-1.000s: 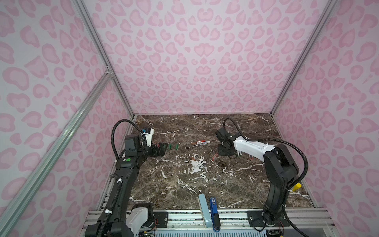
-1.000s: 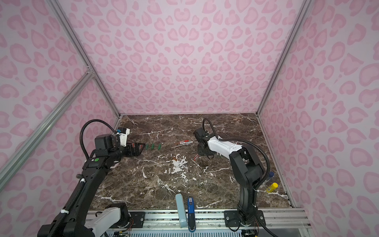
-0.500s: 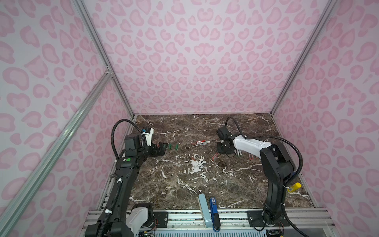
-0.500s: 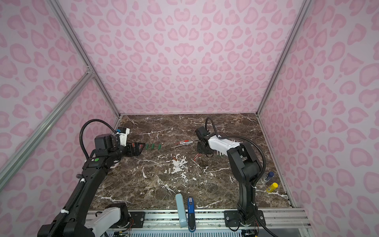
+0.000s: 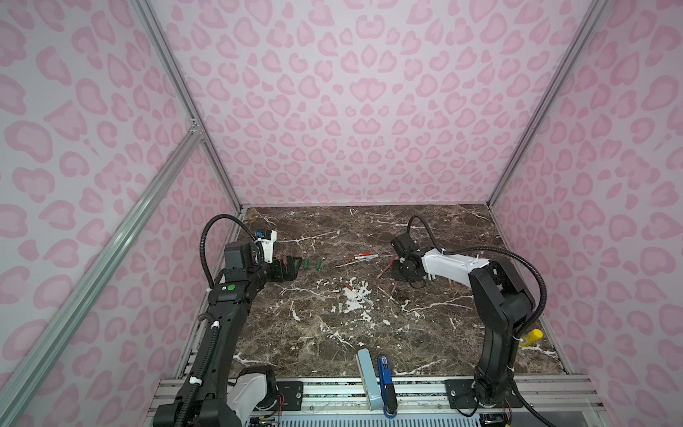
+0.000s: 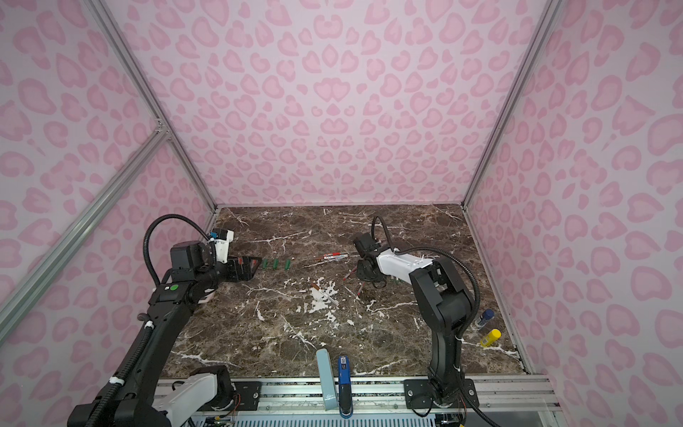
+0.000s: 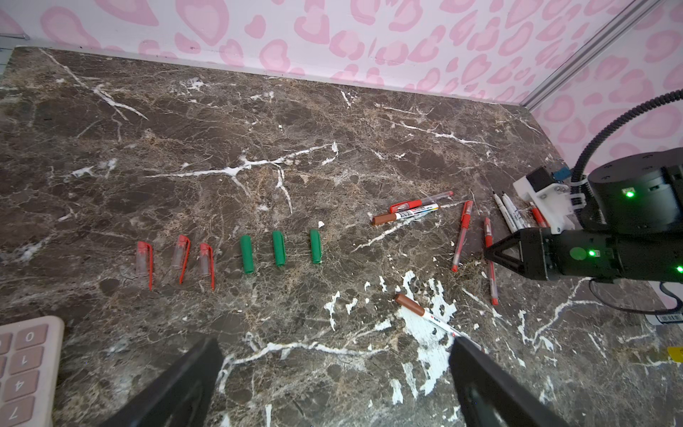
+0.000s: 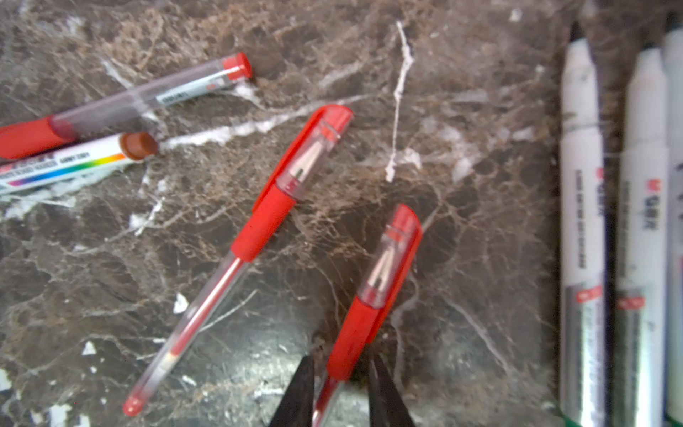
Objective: Open the pen caps
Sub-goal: 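Close the right gripper on the gel pen and lift it, then carry the pen's red cap between the left gripper fingers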
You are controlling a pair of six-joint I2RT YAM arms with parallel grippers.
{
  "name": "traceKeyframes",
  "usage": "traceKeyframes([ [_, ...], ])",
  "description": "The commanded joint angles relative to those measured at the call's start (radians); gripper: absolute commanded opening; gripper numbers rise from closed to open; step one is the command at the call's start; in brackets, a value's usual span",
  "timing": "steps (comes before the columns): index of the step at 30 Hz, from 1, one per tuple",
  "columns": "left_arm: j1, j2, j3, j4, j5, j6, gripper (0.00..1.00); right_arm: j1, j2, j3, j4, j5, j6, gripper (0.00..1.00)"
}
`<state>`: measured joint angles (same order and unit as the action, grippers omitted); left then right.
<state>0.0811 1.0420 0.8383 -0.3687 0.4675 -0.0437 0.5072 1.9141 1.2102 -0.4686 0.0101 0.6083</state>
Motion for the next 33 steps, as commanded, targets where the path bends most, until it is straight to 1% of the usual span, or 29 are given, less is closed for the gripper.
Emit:
traceKeyframes([
  [1, 0.001, 0.009, 0.015, 0.019, 0.007, 0.003, 0.99, 0.014, -0.008, -0.044, -0.082, -0.008, -0.012, 0.2],
  [3, 0.001, 0.009, 0.008, 0.03, 0.016, -0.002, 0.99, 0.021, -0.029, -0.08, -0.068, -0.01, -0.012, 0.16],
  [7, 0.003, 0.018, 0.015, 0.023, 0.011, 0.0, 0.99, 0.018, -0.054, -0.1, -0.083, -0.016, -0.017, 0.01],
  [8, 0.001, 0.018, 0.023, 0.015, 0.011, -0.001, 0.99, 0.018, -0.076, -0.109, -0.082, -0.015, -0.016, 0.0],
  [15, 0.001, 0.013, 0.02, 0.019, 0.069, -0.01, 0.99, 0.032, -0.239, -0.128, -0.065, -0.049, -0.024, 0.0],
  [18, 0.001, 0.006, 0.011, 0.04, 0.14, -0.026, 1.0, 0.063, -0.322, -0.157, 0.009, -0.084, -0.037, 0.0],
  [20, 0.0, 0.015, 0.01, 0.044, 0.193, -0.038, 1.0, 0.091, -0.355, -0.159, 0.067, -0.137, -0.044, 0.0],
  [23, -0.002, 0.019, 0.015, 0.049, 0.24, -0.066, 0.98, 0.158, -0.397, -0.164, 0.164, -0.178, -0.048, 0.0],
  [25, -0.007, 0.019, 0.006, 0.07, 0.273, -0.091, 0.98, 0.201, -0.409, -0.175, 0.253, -0.208, -0.047, 0.0],
  [26, -0.01, 0.023, -0.004, 0.085, 0.311, -0.108, 0.96, 0.223, -0.408, -0.171, 0.293, -0.222, -0.045, 0.0],
  [29, -0.029, 0.036, -0.014, 0.11, 0.386, -0.169, 0.93, 0.287, -0.39, -0.134, 0.342, -0.229, -0.049, 0.0],
  [31, -0.057, 0.032, -0.025, 0.132, 0.408, -0.18, 0.91, 0.331, -0.377, -0.12, 0.383, -0.228, -0.06, 0.0],
  [33, -0.081, 0.038, -0.032, 0.144, 0.416, -0.189, 0.89, 0.36, -0.35, -0.1, 0.416, -0.254, -0.077, 0.0],
])
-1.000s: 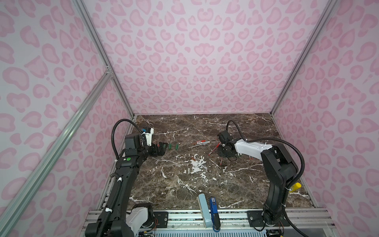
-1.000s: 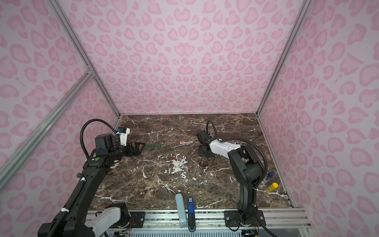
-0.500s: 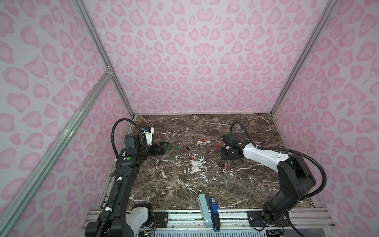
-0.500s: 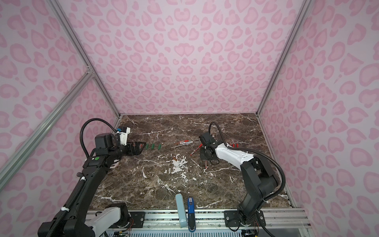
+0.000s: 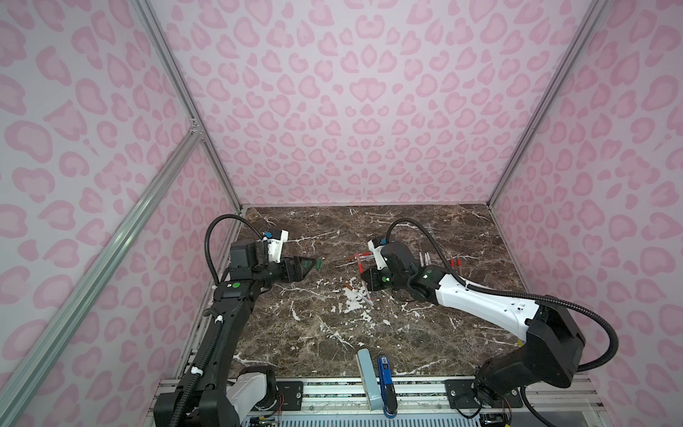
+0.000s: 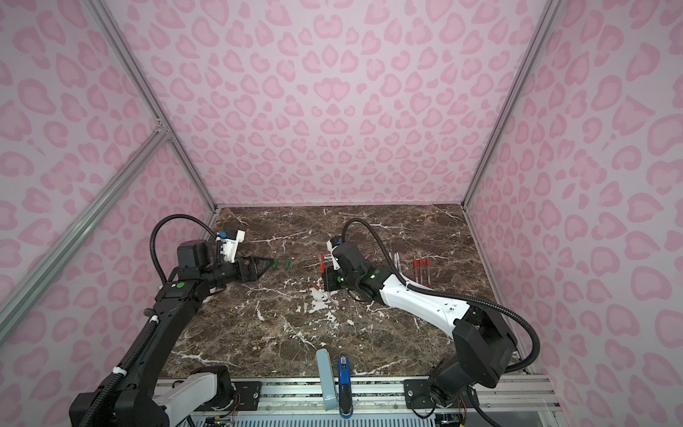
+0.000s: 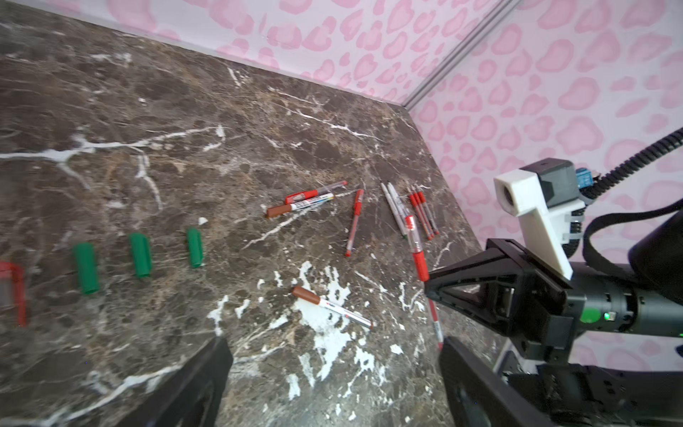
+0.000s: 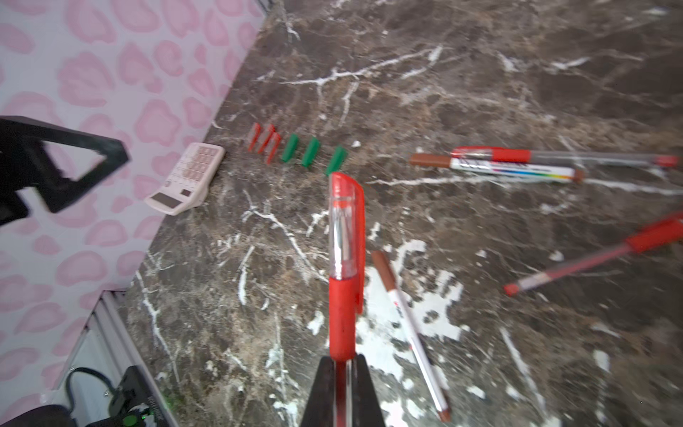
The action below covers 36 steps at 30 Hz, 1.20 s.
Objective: Open the pen caps
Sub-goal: 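Carry the pen's red cap between the left gripper fingers, then close the left gripper on the red cap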
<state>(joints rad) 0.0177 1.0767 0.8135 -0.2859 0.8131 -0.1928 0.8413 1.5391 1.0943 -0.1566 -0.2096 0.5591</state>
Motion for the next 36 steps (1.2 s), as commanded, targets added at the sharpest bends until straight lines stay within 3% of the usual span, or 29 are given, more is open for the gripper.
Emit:
traceKeyframes([
  [1, -0.026, 0.01, -0.007, 0.064, 0.07, -0.05, 0.87, 0.038, 0.044, 0.033, 0.106, -0.05, -0.025, 0.0],
  [11, -0.095, 0.049, -0.003, 0.085, 0.036, -0.077, 0.69, 0.113, 0.141, 0.114, 0.117, -0.054, -0.02, 0.0],
  [16, -0.11, 0.064, -0.014, 0.111, 0.013, -0.118, 0.53, 0.134, 0.181, 0.167, 0.087, -0.058, -0.031, 0.0],
  [20, -0.112, 0.069, -0.021, 0.134, -0.006, -0.149, 0.38, 0.151, 0.201, 0.191, 0.09, -0.06, -0.041, 0.0],
  [25, -0.113, 0.066, -0.006, 0.113, -0.035, -0.15, 0.04, 0.155, 0.215, 0.216, 0.075, -0.056, -0.044, 0.0],
  [31, -0.112, 0.06, -0.009, 0.114, -0.035, -0.152, 0.04, 0.159, 0.224, 0.223, 0.069, -0.054, -0.047, 0.0],
  [34, -0.112, 0.056, -0.016, 0.133, -0.025, -0.158, 0.04, 0.159, 0.236, 0.221, 0.08, -0.059, -0.048, 0.16],
  [36, -0.111, 0.056, -0.009, 0.116, -0.031, -0.153, 0.03, 0.157, 0.256, 0.247, 0.049, -0.06, -0.056, 0.2],
])
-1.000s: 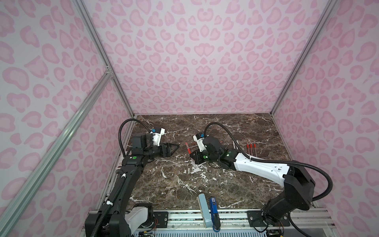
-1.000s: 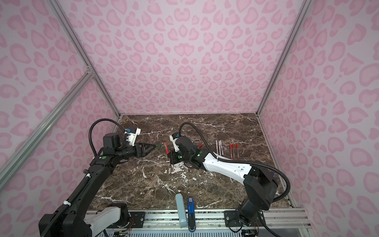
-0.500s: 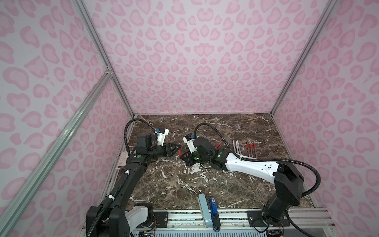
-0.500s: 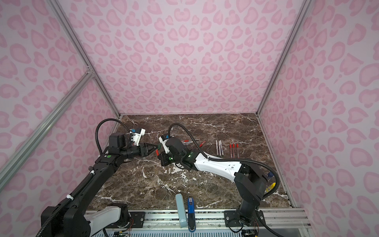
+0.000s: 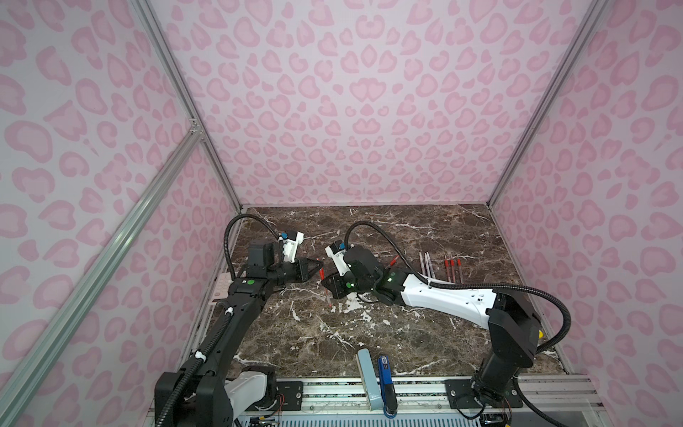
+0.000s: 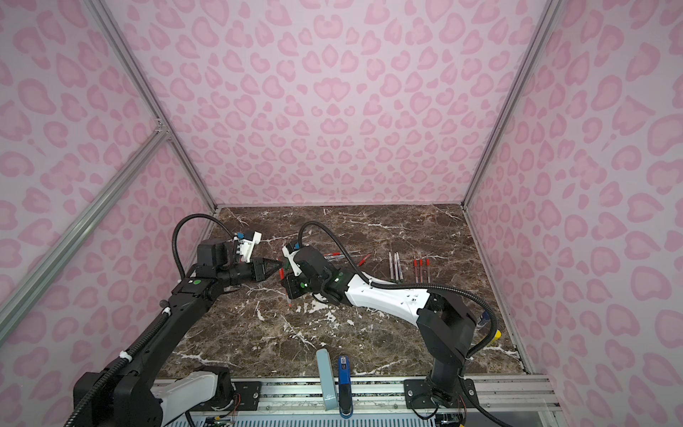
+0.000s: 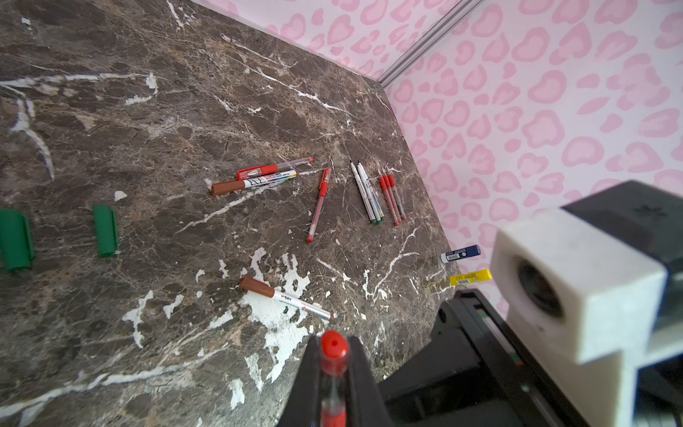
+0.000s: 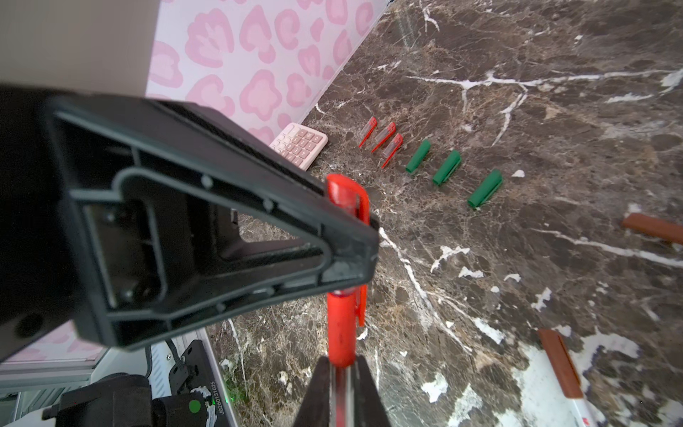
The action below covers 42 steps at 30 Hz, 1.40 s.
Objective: Open the pen caps
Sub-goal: 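Close the left gripper on the red cap, then pull the right gripper away to draw the pen out while left carries cap off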
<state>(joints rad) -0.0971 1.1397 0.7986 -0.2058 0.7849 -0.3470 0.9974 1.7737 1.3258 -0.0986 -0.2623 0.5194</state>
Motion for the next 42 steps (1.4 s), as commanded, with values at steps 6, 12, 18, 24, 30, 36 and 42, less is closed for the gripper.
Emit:
traceKeyframes([
  [6, 0.005, -0.017, -0.002, 0.047, 0.002, -0.003, 0.04, 0.002, 0.055, 0.034, -0.016, -0.026, -0.025, 0.04],
  [12, 0.033, -0.03, 0.017, 0.025, -0.037, 0.015, 0.04, 0.001, 0.032, -0.052, 0.004, -0.026, -0.03, 0.0],
  [18, 0.114, -0.037, 0.118, -0.043, -0.099, 0.015, 0.04, 0.012, -0.024, -0.205, 0.045, 0.002, -0.016, 0.0],
  [24, 0.201, 0.001, 0.215, -0.142, -0.237, 0.078, 0.04, 0.004, -0.095, -0.27, 0.045, 0.033, -0.014, 0.0],
  [30, 0.204, 0.12, 0.3, -0.27, -0.487, 0.291, 0.04, -0.051, -0.22, -0.3, -0.027, 0.082, -0.02, 0.0],
  [36, 0.221, 0.311, 0.387, -0.341, -0.776, 0.39, 0.04, -0.169, -0.384, -0.382, -0.118, 0.09, -0.005, 0.0],
  [42, 0.234, 0.496, 0.497, -0.402, -0.872, 0.437, 0.04, -0.293, -0.518, -0.431, -0.273, 0.092, -0.05, 0.0],
])
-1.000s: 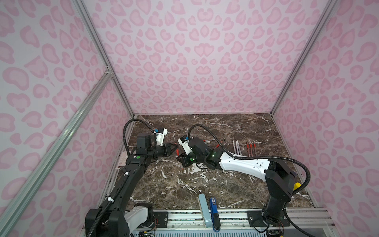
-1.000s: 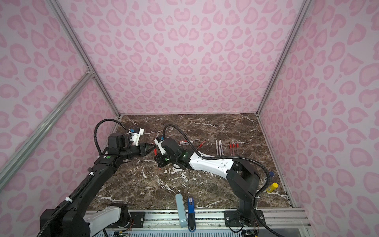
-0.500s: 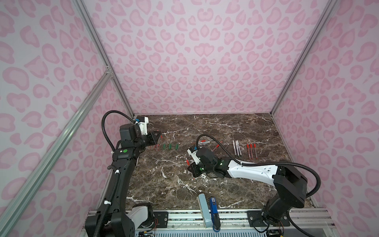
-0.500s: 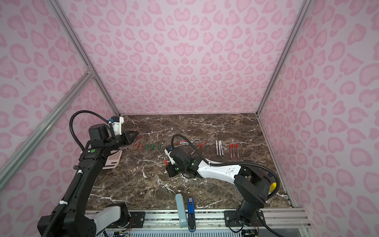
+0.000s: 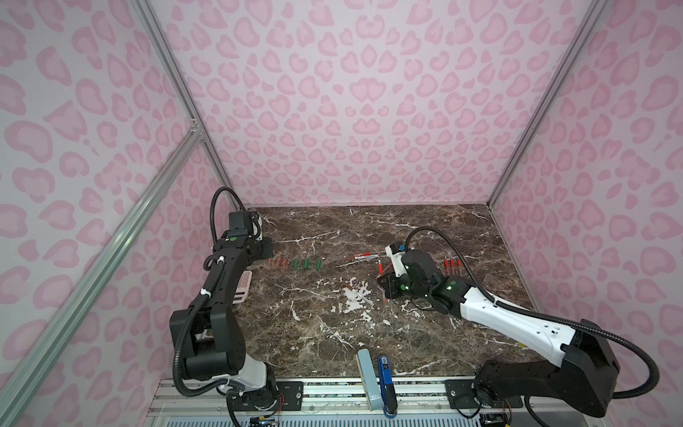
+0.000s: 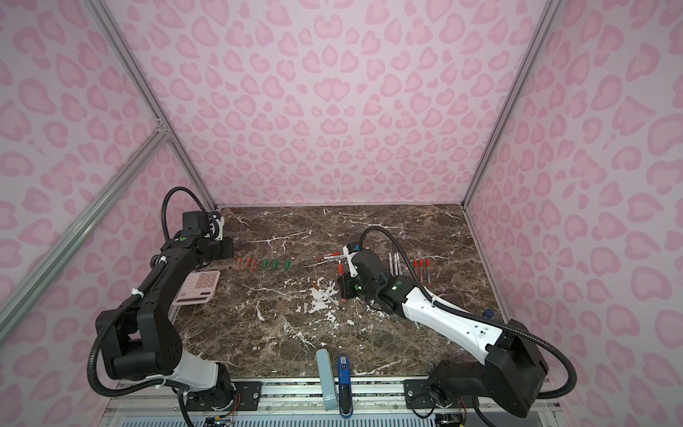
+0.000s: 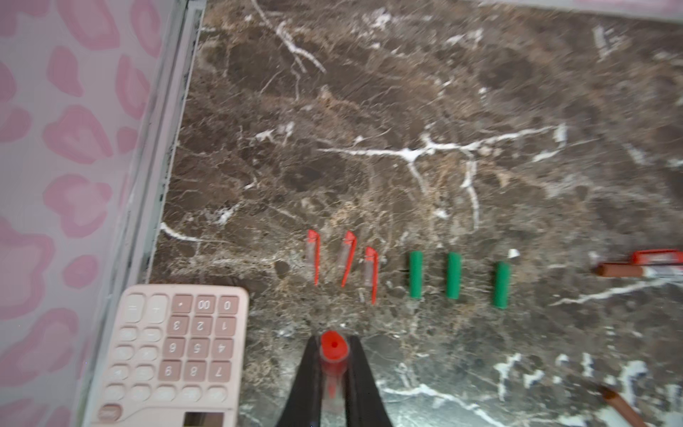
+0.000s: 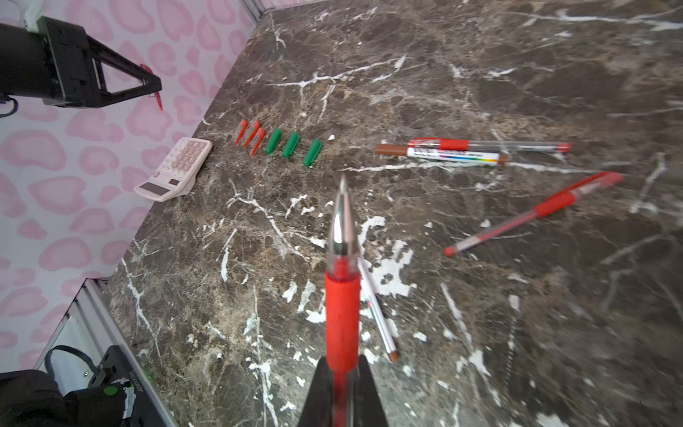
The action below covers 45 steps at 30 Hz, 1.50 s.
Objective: Open the pen caps
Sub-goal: 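Pull the right gripper away to draw the pen out while left carries cap off, then lower the red cap beside the other caps and open left gripper while right carries pen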
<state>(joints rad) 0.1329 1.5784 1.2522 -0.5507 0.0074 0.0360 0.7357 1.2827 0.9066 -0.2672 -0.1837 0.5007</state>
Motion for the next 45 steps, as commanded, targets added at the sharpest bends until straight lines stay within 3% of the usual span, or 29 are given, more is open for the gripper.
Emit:
traceKeyframes([
  [1, 0.006, 0.095, 0.068, -0.078, -0.109, 0.056, 0.04, -0.054, -0.046, -0.015, -0.135, 0.018, -0.04, 0.0],
  [14, 0.027, 0.432, 0.275, -0.185, -0.181, 0.099, 0.04, -0.29, -0.283, -0.136, -0.222, -0.026, -0.087, 0.0],
  [25, 0.028, 0.556, 0.345, -0.217, -0.18, 0.096, 0.07, -0.394, -0.32, -0.135, -0.283, -0.058, -0.125, 0.0],
  [34, 0.029, 0.503, 0.338, -0.224, -0.161, 0.075, 0.24, -0.497, -0.282, -0.096, -0.347, -0.079, -0.167, 0.0],
  [41, 0.024, 0.336, 0.289, -0.223, -0.092, 0.043, 0.4, -0.588, -0.224, -0.052, -0.379, -0.083, -0.218, 0.0],
  [45, 0.014, 0.19, 0.208, -0.202, 0.003, 0.036, 0.46, -0.642, -0.176, -0.007, -0.409, -0.051, -0.261, 0.0],
])
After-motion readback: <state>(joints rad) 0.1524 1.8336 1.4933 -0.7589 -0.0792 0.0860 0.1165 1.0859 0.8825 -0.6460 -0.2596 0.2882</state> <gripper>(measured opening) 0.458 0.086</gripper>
